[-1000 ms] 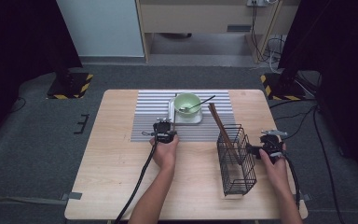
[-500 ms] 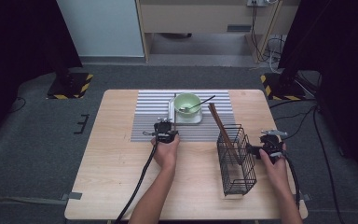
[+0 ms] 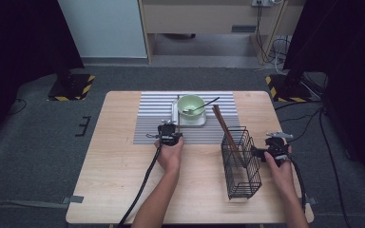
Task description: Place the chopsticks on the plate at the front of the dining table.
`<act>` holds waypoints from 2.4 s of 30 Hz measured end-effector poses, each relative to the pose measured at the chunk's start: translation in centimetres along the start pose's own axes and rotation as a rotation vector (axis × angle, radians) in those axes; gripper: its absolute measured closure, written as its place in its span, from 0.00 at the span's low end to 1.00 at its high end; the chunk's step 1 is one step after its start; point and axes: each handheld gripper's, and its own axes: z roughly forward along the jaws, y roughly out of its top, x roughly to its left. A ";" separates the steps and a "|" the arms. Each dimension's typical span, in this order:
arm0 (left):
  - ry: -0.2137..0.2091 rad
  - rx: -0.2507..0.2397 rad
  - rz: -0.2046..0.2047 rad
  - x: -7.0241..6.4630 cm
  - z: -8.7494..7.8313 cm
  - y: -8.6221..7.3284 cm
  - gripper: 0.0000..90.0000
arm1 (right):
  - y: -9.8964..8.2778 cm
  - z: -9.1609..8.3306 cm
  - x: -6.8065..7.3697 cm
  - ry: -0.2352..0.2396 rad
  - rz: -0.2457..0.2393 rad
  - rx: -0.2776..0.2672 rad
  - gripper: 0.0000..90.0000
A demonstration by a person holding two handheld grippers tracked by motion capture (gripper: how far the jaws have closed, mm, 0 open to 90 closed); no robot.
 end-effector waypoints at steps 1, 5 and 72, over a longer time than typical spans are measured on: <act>0.001 -0.001 0.001 0.0 0.0 0.0 0.88 | 0.0 0.0 0.0 0.000 0.000 0.000 0.03; 0.004 -0.003 0.002 0.1 -0.1 0.1 0.88 | 0.0 0.0 0.0 0.000 0.000 0.000 0.03; -0.078 -0.167 0.241 3.6 -9.1 -0.6 0.15 | 8.9 -10.2 0.2 0.202 -0.201 -0.135 0.17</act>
